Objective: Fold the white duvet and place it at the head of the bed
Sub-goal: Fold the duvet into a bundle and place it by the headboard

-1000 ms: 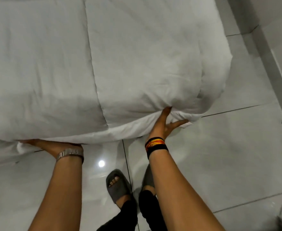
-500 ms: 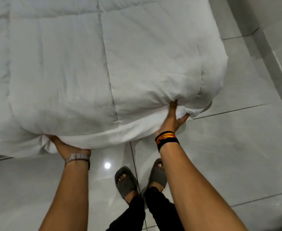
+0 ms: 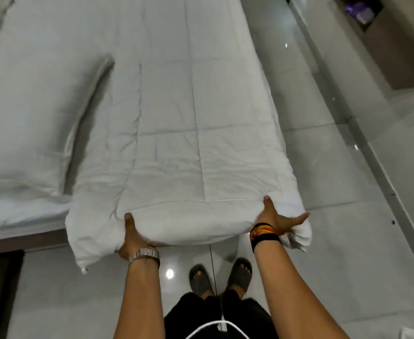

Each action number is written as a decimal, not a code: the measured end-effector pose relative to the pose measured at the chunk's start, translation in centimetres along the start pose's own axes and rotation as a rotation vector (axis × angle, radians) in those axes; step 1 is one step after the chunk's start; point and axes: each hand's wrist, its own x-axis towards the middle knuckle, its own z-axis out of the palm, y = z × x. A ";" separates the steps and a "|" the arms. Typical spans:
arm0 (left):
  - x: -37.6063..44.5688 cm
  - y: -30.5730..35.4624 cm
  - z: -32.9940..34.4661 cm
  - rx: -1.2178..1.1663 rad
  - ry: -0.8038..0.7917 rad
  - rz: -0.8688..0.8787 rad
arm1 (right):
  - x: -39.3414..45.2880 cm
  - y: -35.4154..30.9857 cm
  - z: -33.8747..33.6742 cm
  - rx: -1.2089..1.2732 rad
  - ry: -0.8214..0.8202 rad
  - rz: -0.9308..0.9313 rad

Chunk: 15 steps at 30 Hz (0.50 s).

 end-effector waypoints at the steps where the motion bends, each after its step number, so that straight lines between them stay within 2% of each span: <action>1: -0.7 1.0 1.1 -0.027 0.001 0.046 | -0.7 -1.6 1.3 0.023 -0.027 -0.087; 5: -1.4 4.4 8.1 -0.081 -0.120 0.117 | -1.8 -7.3 8.6 -0.016 -0.181 -0.404; 7: -0.9 6.3 13.1 -0.089 -0.152 0.132 | -2.1 -9.8 13.6 -0.086 -0.219 -0.473; 11: 1.8 10.5 24.8 -0.055 -0.239 0.198 | -1.4 -13.8 25.7 -0.202 -0.404 -0.473; 15: 5.5 12.0 33.9 0.024 -0.515 0.261 | 1.1 -16.0 34.5 -0.255 -0.731 -0.393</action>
